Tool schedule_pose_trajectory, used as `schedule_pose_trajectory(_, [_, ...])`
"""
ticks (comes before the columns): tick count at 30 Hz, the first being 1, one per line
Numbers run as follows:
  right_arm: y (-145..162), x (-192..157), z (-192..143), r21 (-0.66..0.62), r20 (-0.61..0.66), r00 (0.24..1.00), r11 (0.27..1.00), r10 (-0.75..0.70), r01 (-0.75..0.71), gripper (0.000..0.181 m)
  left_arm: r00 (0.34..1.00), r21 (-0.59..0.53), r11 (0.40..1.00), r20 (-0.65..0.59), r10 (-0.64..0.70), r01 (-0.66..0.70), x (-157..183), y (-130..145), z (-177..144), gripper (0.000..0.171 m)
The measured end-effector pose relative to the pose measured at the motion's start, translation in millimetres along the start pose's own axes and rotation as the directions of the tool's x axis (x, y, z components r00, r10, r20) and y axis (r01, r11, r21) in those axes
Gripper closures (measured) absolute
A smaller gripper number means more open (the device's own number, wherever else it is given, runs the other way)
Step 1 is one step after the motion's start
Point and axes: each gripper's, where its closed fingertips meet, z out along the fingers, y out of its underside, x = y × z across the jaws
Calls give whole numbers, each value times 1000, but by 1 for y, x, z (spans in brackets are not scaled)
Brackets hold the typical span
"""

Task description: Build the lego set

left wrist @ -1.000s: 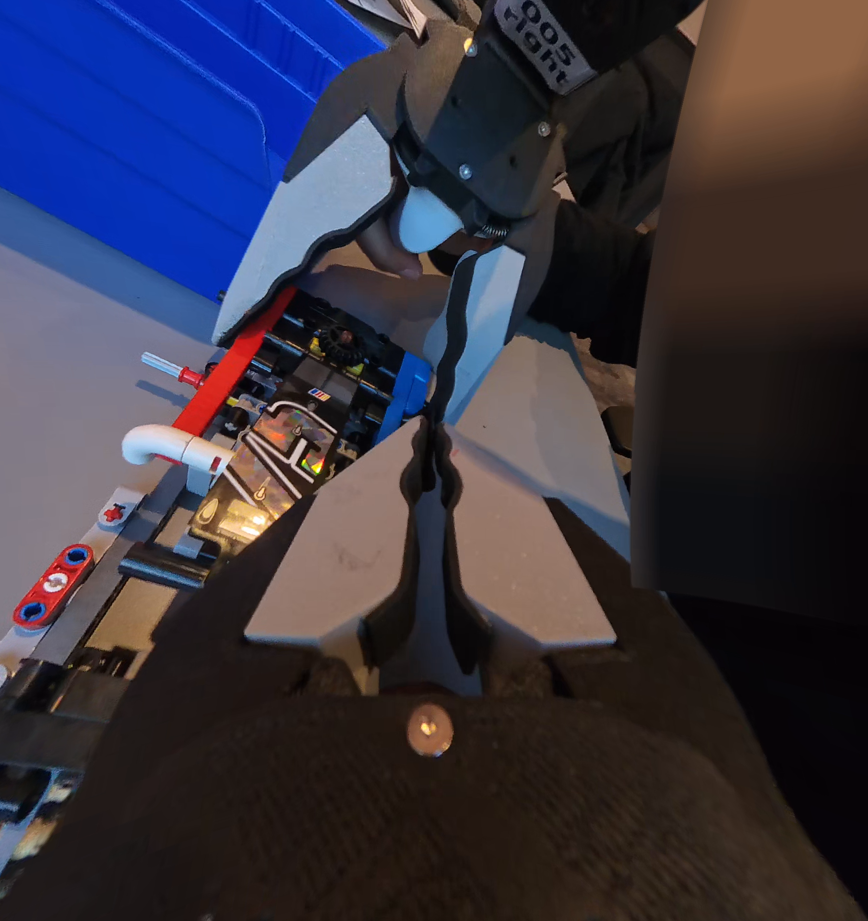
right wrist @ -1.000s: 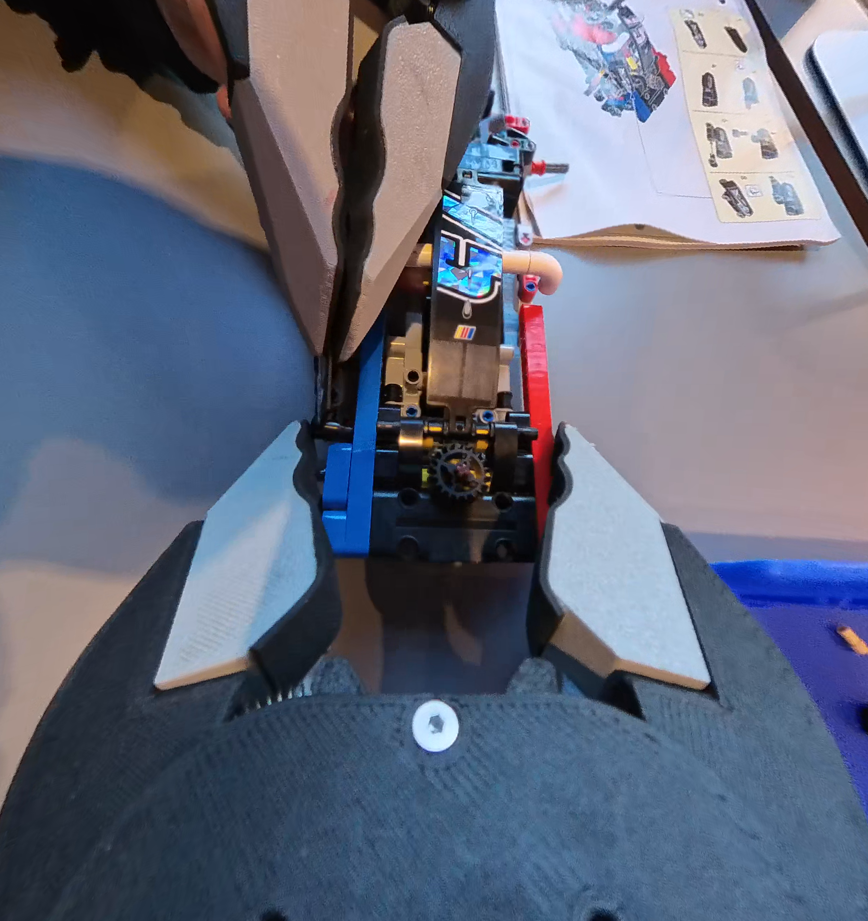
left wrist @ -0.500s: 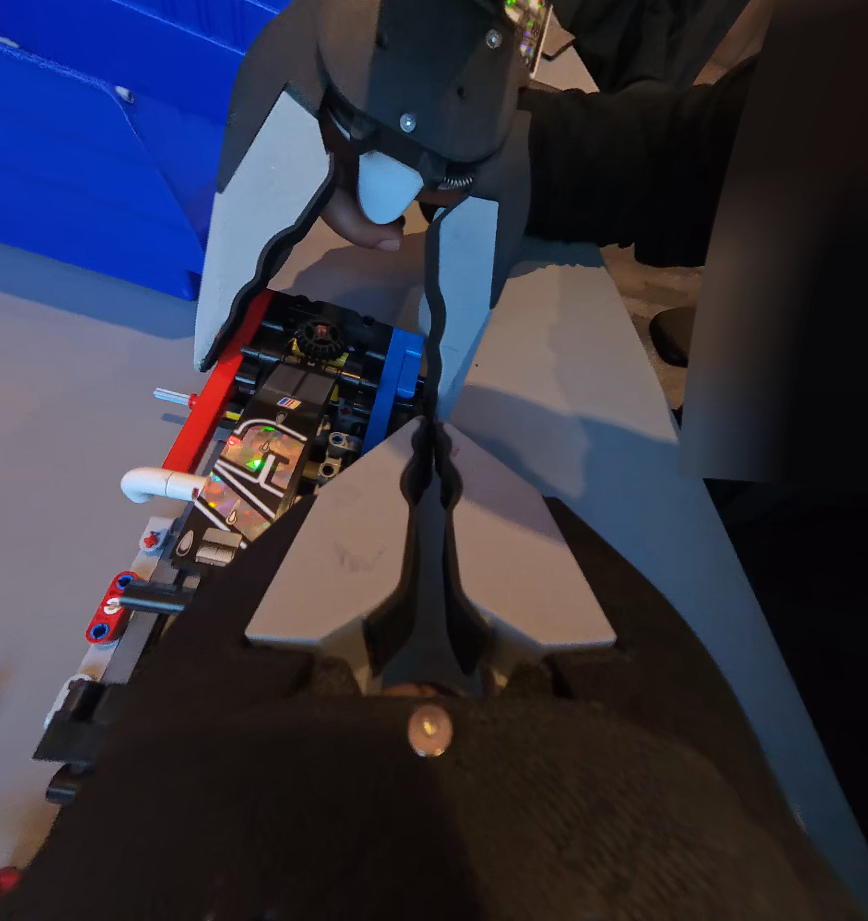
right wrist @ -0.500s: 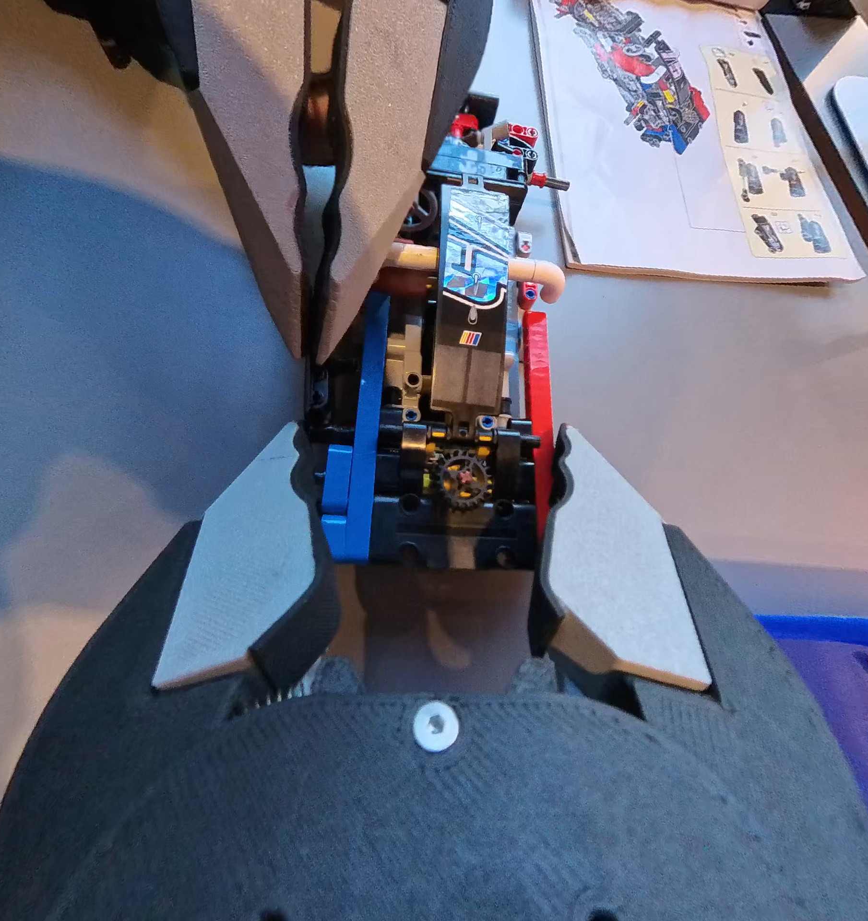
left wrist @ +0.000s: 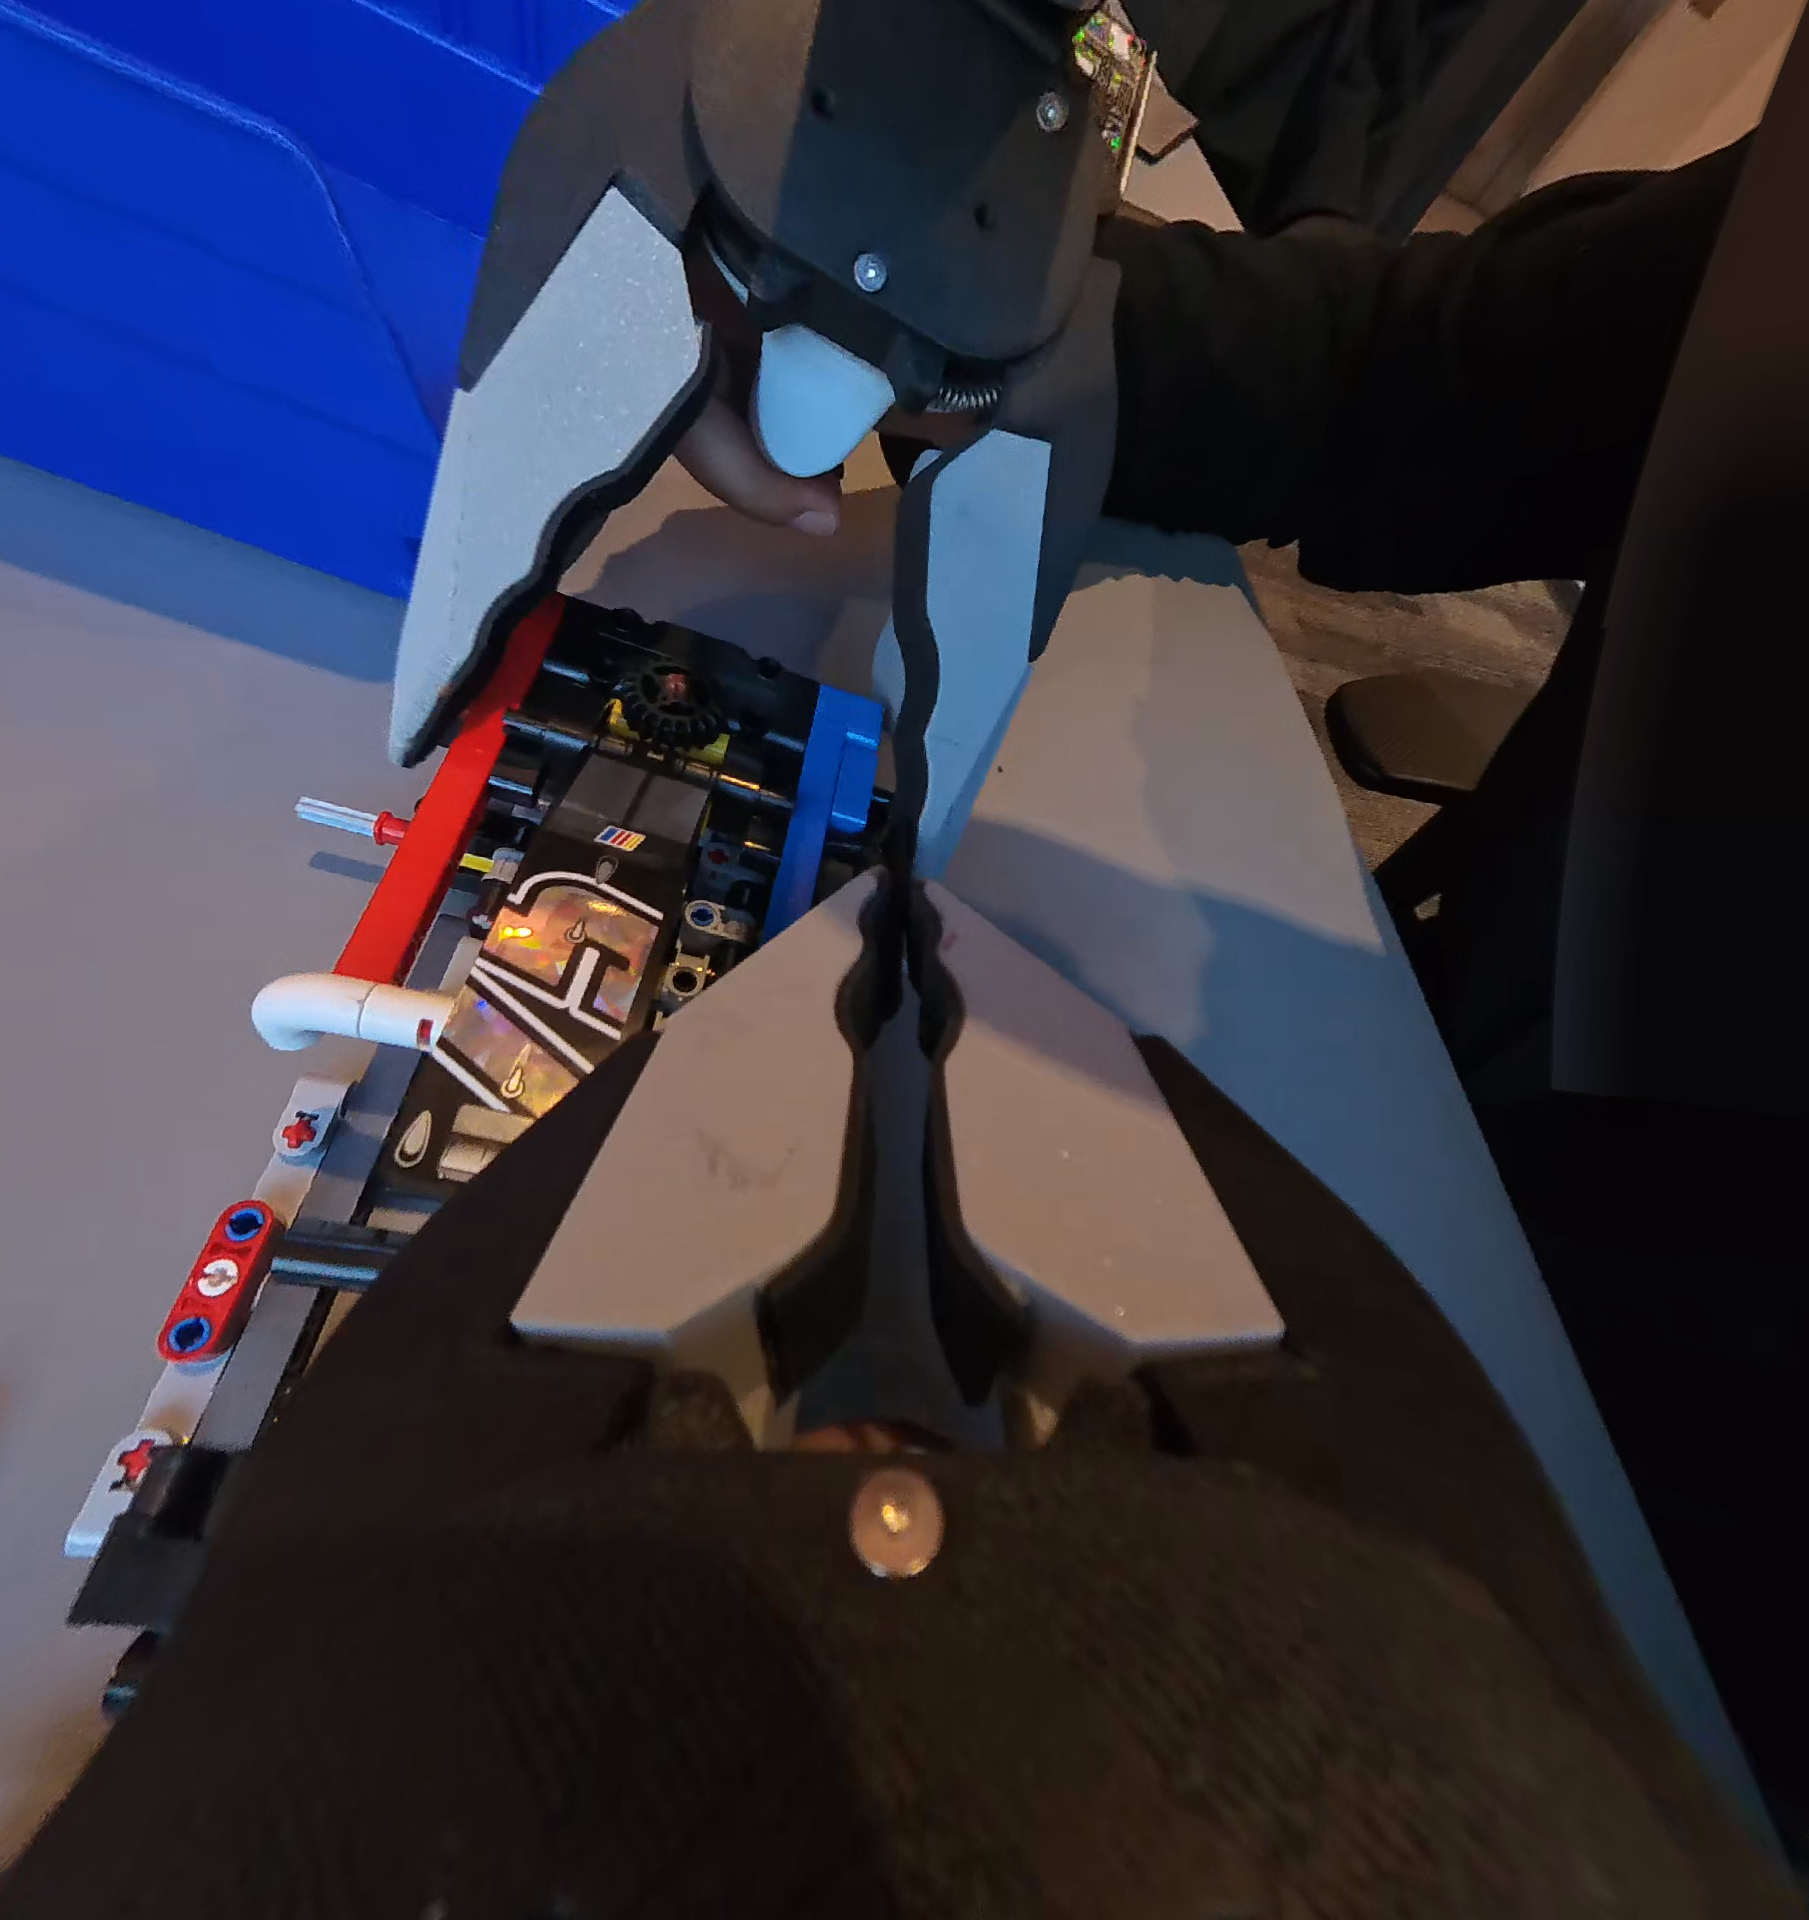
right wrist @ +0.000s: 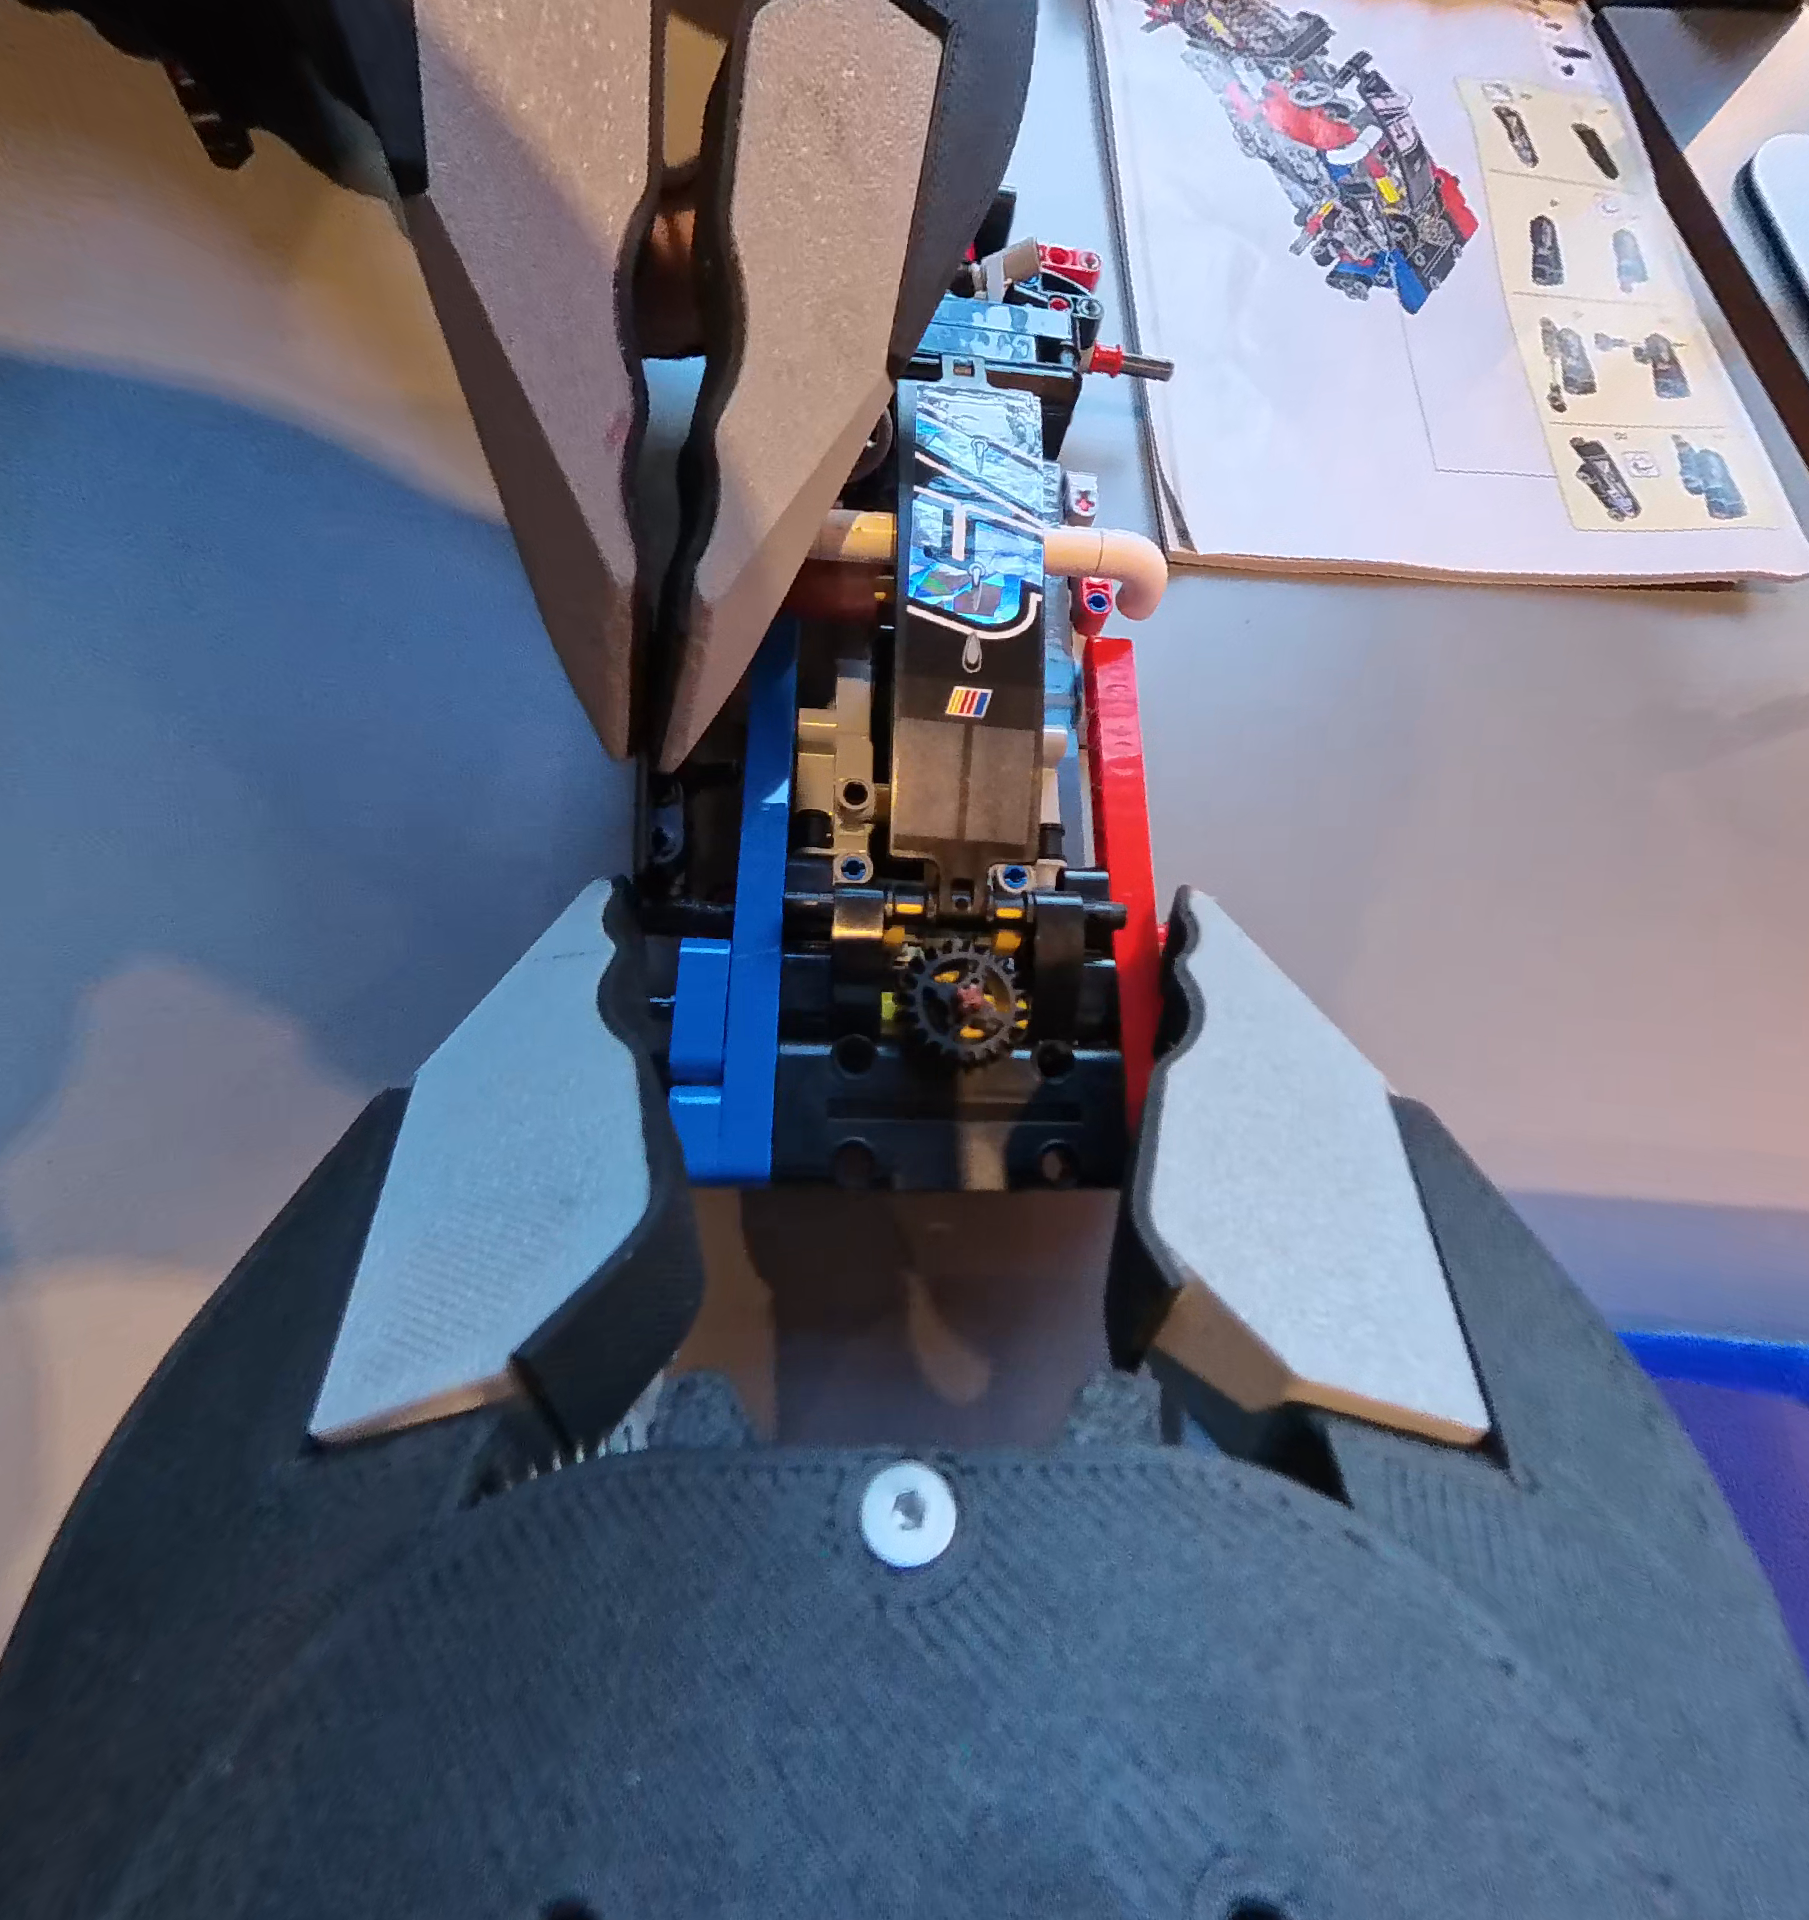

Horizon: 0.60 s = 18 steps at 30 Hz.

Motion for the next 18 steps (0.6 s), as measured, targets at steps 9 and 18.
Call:
schedule_pose_trajectory(9, [-3,2,1,27,-6,1000,1000,5,-5,87,997,-47,996,-12,77,-78,-3,0,-4,171])
schedule_pose_trajectory(18, [-5,6,5,36,-38,999,999,-3,4,88,986,-101,981,-12,164,-164,-8,5,-9,171])
